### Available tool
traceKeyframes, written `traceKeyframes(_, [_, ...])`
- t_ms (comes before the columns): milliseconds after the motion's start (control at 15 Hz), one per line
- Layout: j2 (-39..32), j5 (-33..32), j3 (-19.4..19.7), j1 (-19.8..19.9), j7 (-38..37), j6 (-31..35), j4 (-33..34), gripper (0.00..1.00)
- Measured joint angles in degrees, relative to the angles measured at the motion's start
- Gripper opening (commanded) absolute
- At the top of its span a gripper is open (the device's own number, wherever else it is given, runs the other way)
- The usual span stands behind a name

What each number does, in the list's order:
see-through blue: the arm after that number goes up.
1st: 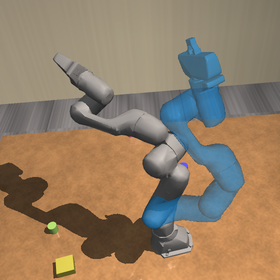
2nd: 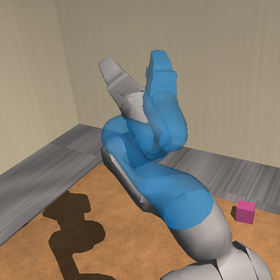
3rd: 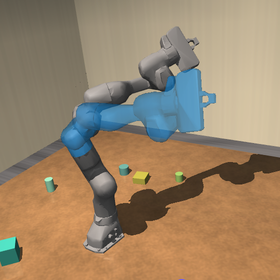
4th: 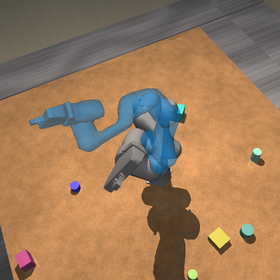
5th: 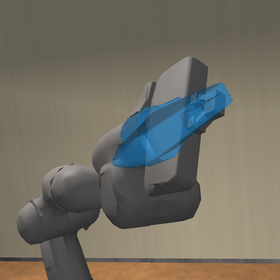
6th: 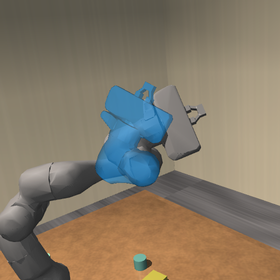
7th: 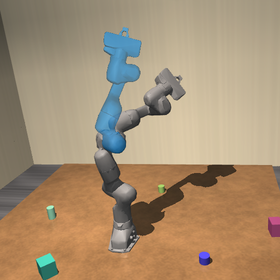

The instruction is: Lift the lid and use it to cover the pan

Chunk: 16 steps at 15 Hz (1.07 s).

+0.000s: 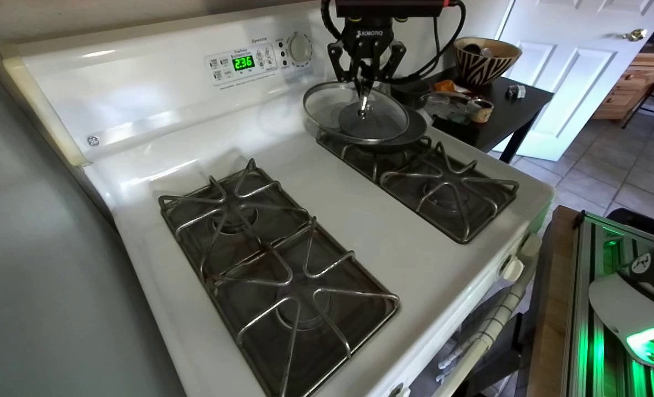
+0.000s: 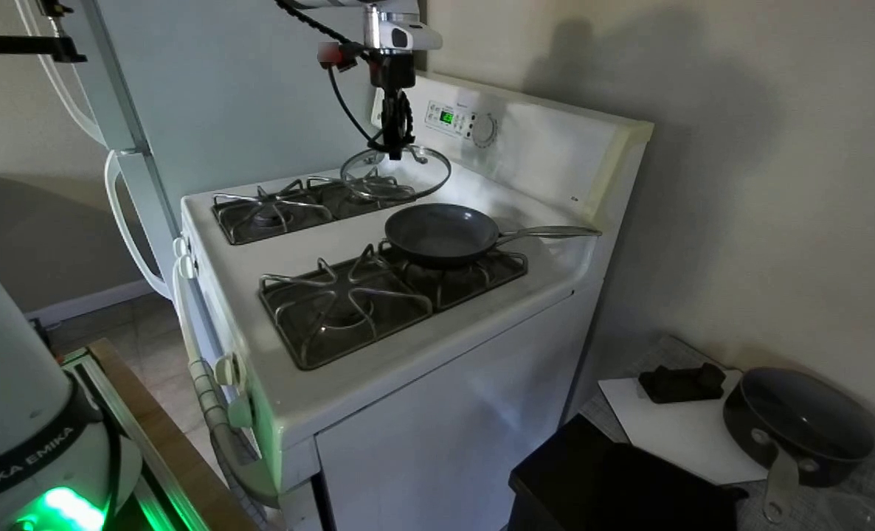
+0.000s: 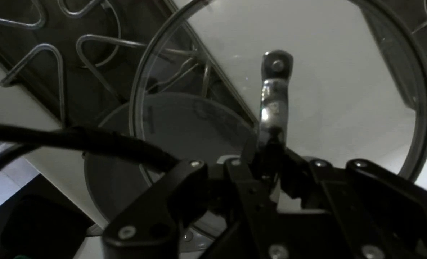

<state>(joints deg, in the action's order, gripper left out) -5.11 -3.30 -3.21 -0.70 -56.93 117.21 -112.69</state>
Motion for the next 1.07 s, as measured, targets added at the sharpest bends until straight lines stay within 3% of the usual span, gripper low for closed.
traceKeyframes(533, [-3.58,0.40,4.80,0.22,-0.36,-0.66,2.83,0.00])
traceKeyframes(1067, [-5.64,1.18,6.68,0.63,-0.35,-0.59,2.82,0.00])
